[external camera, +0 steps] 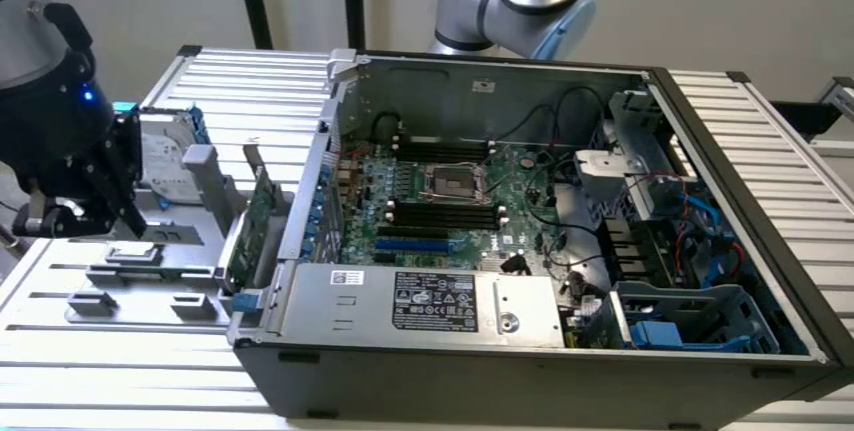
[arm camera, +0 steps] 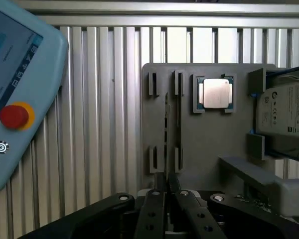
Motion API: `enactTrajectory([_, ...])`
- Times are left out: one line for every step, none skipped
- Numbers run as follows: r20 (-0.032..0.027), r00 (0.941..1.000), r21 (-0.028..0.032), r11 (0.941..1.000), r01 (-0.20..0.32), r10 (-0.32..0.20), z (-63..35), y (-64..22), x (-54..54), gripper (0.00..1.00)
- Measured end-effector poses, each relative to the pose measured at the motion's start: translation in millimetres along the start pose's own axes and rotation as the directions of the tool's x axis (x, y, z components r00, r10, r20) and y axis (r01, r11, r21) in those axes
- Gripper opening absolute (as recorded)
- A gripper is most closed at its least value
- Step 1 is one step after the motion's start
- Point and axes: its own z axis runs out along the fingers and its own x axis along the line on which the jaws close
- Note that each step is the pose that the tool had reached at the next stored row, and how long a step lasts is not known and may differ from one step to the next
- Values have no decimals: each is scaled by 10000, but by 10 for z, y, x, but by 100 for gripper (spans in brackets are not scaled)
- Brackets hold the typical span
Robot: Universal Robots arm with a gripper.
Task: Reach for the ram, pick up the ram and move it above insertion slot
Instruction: 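Pick up the ram and move it above insertion slot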
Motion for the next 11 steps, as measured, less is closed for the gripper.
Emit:
enactTrajectory([12,10000,-1,10000,9,-9,-46,-25,-2,14])
enactTrajectory([27,10000,-1,10000,20,-20,-91,-50,-5,14])
enactTrajectory([43,10000,-1,10000,31,-31,-141,-78,-7,14])
enactTrajectory([56,10000,-4,10000,42,-41,-188,-103,-10,14])
enactTrajectory([72,10000,-4,10000,52,-52,-233,-129,-12,14])
enactTrajectory([90,9999,-3,10000,62,-62,-278,-155,-15,14])
enactTrajectory([105,9999,-5,10000,72,-72,-324,-180,-17,14])
enactTrajectory([123,9999,-4,10000,83,-83,-370,-206,-20,14])
enactTrajectory([140,9999,-5,10000,94,-94,-416,-233,-22,14])
enactTrajectory([157,9998,-7,9999,105,-105,-465,-260,-24,14])
enactTrajectory([175,9998,-6,9999,116,-116,-510,-287,-27,14])
